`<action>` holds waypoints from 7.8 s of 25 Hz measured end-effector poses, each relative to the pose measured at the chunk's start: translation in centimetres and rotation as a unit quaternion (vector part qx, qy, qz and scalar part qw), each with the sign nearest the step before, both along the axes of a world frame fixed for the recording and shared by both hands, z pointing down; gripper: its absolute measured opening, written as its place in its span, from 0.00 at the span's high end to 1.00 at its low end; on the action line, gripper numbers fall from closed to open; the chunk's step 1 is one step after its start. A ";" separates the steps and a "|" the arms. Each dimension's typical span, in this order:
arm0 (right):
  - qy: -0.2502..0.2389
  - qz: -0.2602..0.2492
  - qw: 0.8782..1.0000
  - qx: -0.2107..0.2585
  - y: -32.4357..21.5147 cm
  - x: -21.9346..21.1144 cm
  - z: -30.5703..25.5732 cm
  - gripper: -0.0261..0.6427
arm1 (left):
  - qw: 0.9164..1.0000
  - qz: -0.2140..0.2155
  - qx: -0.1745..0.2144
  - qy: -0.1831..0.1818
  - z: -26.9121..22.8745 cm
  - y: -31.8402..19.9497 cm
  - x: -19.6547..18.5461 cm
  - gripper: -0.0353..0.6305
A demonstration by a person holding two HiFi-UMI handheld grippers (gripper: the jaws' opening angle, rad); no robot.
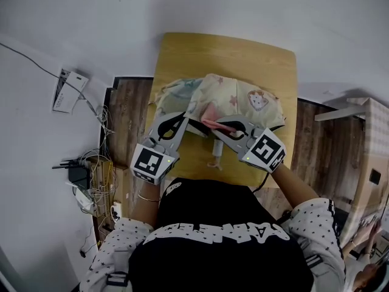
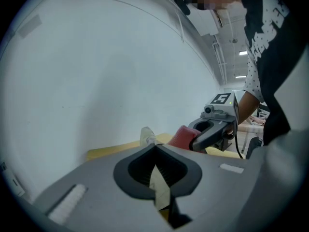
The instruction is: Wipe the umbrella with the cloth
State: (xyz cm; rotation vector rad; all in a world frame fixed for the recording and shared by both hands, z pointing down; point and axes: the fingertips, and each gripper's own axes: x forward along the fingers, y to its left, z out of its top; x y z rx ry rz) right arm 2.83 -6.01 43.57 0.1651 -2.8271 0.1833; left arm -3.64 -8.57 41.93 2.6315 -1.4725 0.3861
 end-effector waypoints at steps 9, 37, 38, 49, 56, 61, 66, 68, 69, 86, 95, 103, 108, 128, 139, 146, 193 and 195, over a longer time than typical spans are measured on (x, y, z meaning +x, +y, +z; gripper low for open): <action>-0.051 0.171 0.982 0.068 -10.8 6.3 -4.5 0.92 | 1.000 0.011 0.002 -0.017 -0.3 0.2 0.6 0.94; 0.076 0.064 0.995 0.009 -5.2 4.0 6.4 0.92 | 0.999 0.034 0.012 -0.002 -1.7 -0.7 1.5 0.94; 0.077 0.059 0.995 0.005 -4.6 4.0 6.6 0.92 | 0.999 0.034 0.011 -0.001 -1.7 -0.8 1.5 0.94; 0.079 0.029 0.996 -0.036 0.1 4.7 7.7 0.92 | 0.998 0.059 0.020 0.002 -2.3 -1.4 3.4 0.94; 0.095 -0.014 0.994 -0.044 2.8 5.0 8.3 0.92 | 0.997 0.069 0.017 0.007 -2.1 -1.8 4.2 0.94; 0.083 -0.020 0.996 -0.040 2.6 5.6 7.0 0.92 | 0.998 0.064 0.014 0.015 -1.9 -1.9 4.2 0.94; 0.049 0.032 0.998 -0.010 -1.7 8.0 3.3 0.92 | 0.997 0.068 0.022 0.009 -2.3 -1.9 4.4 0.94; 0.033 0.066 0.997 0.011 -4.3 9.3 1.6 0.92 | 0.998 0.065 0.019 0.011 -2.3 -1.8 4.3 0.94; 0.025 0.087 0.996 0.020 -5.9 9.9 0.9 0.92 | 0.998 0.063 0.017 0.012 -2.2 -1.8 4.2 0.94; 0.196 0.029 0.969 0.146 -11.6 10.3 6.3 0.92 | 0.998 0.063 0.014 0.013 -2.8 -1.9 4.6 0.94; 0.198 0.013 0.973 0.119 -9.1 11.1 7.4 0.92 | 0.995 0.094 0.019 0.021 -3.0 -2.5 6.7 0.94; 0.200 0.022 0.974 0.103 -6.6 12.2 8.1 0.92 | 0.988 0.149 0.020 0.027 -3.3 -2.3 10.5 0.94; 0.195 0.039 0.976 0.085 -5.3 13.3 8.4 0.92 | 0.983 0.180 0.012 0.028 -2.7 -2.1 12.8 0.94; 0.113 0.160 0.980 0.040 -4.7 17.8 5.0 0.92 | 0.957 0.278 -0.084 -0.005 5.9 -1.1 21.4 0.94; 0.017 0.226 0.973 0.046 -7.8 17.4 -0.9 0.92 | 0.953 0.280 -0.115 -0.021 9.1 -1.2 22.1 0.94; -0.022 0.249 0.967 0.037 -8.8 16.7 -2.8 0.92 | 0.956 0.275 -0.099 0.022 7.8 -1.0 21.6 0.89; -0.107 0.312 0.943 0.051 -5.2 -0.6 -12.0 0.92 | 0.987 0.112 -0.073 0.091 2.1 1.4 -7.3 0.68; -0.095 0.318 0.942 0.047 -5.0 -1.1 -11.1 0.92 | 0.983 0.122 -0.080 0.107 2.3 1.4 -7.2 0.68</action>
